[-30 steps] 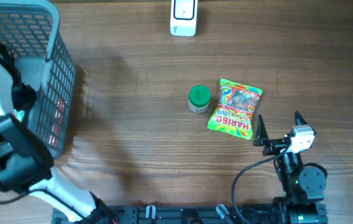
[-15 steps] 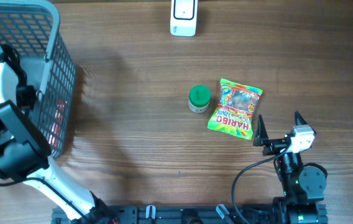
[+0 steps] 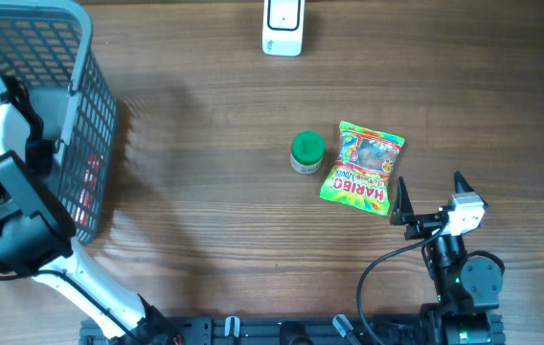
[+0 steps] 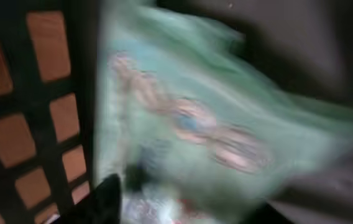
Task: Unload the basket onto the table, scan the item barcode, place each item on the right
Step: 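Reach into the basket and grasp the green toilet tissue wipes pack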
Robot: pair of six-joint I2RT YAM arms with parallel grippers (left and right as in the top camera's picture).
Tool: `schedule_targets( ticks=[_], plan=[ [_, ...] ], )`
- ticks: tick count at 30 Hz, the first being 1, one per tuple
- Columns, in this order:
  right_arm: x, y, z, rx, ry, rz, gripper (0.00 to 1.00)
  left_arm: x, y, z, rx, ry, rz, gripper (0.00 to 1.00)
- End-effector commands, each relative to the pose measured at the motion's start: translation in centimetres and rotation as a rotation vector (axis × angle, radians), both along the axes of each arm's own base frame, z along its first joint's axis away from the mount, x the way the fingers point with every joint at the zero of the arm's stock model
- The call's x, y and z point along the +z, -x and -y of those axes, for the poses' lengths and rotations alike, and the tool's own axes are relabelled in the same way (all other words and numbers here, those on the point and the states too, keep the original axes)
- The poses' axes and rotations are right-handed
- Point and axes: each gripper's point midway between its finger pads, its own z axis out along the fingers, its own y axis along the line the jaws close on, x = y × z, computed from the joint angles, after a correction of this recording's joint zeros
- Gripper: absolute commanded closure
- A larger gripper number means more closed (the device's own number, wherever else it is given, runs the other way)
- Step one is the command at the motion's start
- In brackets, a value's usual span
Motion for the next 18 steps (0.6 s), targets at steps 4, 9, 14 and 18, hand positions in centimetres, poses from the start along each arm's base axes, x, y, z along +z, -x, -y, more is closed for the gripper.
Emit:
schedule_targets(
  ticks=[4, 9, 14, 18],
  plan=[
    [0.2, 0.0, 0.3, -0.016, 0.011, 0.010, 0.00, -5.0, 1.1, 1.1, -0.041, 0.092, -0.078, 0.96],
    [0.2, 0.0, 0.3, -0.016, 0.011, 0.010, 0.00, -2.9, -2.0, 3.6, -0.099, 0.061, -0.009, 0.96],
    [0.2, 0.0, 0.3, -0.016, 0.011, 0.010, 0.00, 3.7, -6.5, 7.3, -0.030, -0.014, 0.248, 0.96],
    [0.2, 0.0, 0.3, -0.016, 0.011, 0.010, 0.00, 9.8, -6.2, 8.9, 0.005, -0.038, 0.375, 0.96]
  ],
)
